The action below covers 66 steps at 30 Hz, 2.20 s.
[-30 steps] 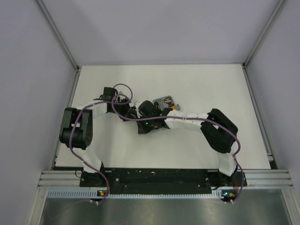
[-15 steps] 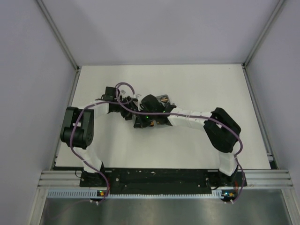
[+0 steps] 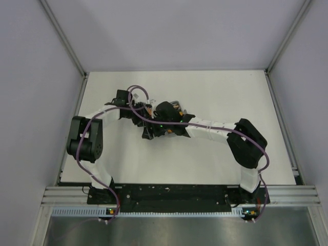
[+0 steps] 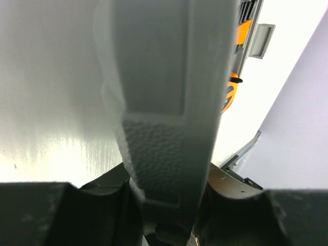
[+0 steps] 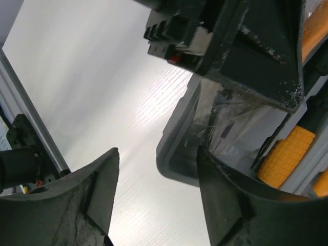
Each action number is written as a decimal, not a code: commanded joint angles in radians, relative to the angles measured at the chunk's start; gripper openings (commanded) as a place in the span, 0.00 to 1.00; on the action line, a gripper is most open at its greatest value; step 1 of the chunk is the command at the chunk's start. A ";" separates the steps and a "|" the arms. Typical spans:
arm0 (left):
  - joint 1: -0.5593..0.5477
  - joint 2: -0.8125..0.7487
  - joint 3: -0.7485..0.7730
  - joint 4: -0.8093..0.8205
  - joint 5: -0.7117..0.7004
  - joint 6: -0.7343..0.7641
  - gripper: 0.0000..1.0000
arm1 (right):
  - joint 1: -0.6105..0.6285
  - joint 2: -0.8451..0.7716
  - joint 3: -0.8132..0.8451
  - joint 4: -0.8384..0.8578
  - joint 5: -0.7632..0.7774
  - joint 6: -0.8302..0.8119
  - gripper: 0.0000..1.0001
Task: Pack the tool kit
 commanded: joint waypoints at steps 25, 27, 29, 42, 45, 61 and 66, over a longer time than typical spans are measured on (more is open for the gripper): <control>-0.002 0.076 0.403 -0.521 -0.184 0.428 0.24 | -0.248 -0.089 -0.179 -0.232 0.516 0.173 0.45; -0.002 0.076 0.402 -0.523 -0.182 0.437 0.24 | -0.248 -0.061 -0.161 -0.235 0.497 0.158 0.44; -0.002 0.079 0.409 -0.536 -0.193 0.445 0.25 | -0.248 -0.039 -0.142 -0.233 0.471 0.141 0.43; -0.007 0.082 0.410 -0.536 -0.231 0.396 0.43 | -0.216 0.033 -0.052 -0.241 0.385 0.052 0.42; -0.010 0.082 0.418 -0.547 -0.239 0.396 0.47 | -0.202 0.036 -0.038 -0.241 0.387 0.047 0.42; -0.013 0.062 0.435 -0.514 -0.034 0.349 0.62 | -0.196 0.053 0.000 -0.259 0.390 0.075 0.42; -0.013 0.054 0.354 -0.397 0.138 0.290 0.66 | -0.196 0.057 -0.003 -0.264 0.420 0.115 0.42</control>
